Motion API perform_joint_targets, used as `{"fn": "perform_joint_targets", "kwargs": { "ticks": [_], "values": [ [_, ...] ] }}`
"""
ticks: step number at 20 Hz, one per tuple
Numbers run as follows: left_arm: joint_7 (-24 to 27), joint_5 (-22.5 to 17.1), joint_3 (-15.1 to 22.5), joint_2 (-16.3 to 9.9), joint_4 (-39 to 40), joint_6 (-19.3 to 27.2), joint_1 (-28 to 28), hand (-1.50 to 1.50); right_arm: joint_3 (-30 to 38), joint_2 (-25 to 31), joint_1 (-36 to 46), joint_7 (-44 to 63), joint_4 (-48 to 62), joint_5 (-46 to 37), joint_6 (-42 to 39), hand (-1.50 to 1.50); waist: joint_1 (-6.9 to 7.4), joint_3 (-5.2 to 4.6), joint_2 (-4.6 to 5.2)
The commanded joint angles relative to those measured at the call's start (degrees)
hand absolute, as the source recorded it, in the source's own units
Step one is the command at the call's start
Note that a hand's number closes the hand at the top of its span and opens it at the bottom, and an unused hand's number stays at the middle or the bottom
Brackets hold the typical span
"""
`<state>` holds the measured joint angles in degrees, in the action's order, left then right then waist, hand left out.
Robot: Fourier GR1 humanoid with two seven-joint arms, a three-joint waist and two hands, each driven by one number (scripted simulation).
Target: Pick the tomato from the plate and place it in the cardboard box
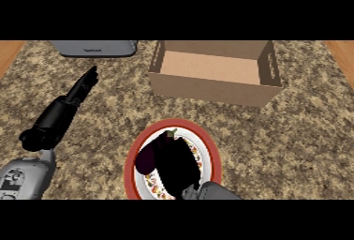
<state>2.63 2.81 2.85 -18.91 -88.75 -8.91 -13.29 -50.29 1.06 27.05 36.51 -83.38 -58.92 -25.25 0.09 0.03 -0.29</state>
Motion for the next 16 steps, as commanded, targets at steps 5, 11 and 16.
{"fn": "perform_joint_targets", "kwargs": {
  "ticks": [5, 11, 16],
  "values": [
    [-0.8, 1.6, -0.4, 2.6, 0.6, -0.2, -1.6, 0.00, -0.7, 1.3, -0.2, -10.3, 2.0, -6.9, 6.2, 1.50, -0.11, -0.02, 0.29],
    [2.0, 2.4, 1.1, 2.9, 0.7, -1.0, 0.3, 0.00, -1.2, -1.0, 7.2, -23.7, 3.9, 3.6, 8.9, 1.50, 1.96, -0.03, 0.87],
    [1.4, 2.7, 1.0, 2.8, 1.2, -1.2, -1.3, 0.00, -3.2, -1.0, 11.9, -33.7, 8.7, 10.4, 17.8, 1.50, 2.60, -0.01, 0.91]
  ]
}}
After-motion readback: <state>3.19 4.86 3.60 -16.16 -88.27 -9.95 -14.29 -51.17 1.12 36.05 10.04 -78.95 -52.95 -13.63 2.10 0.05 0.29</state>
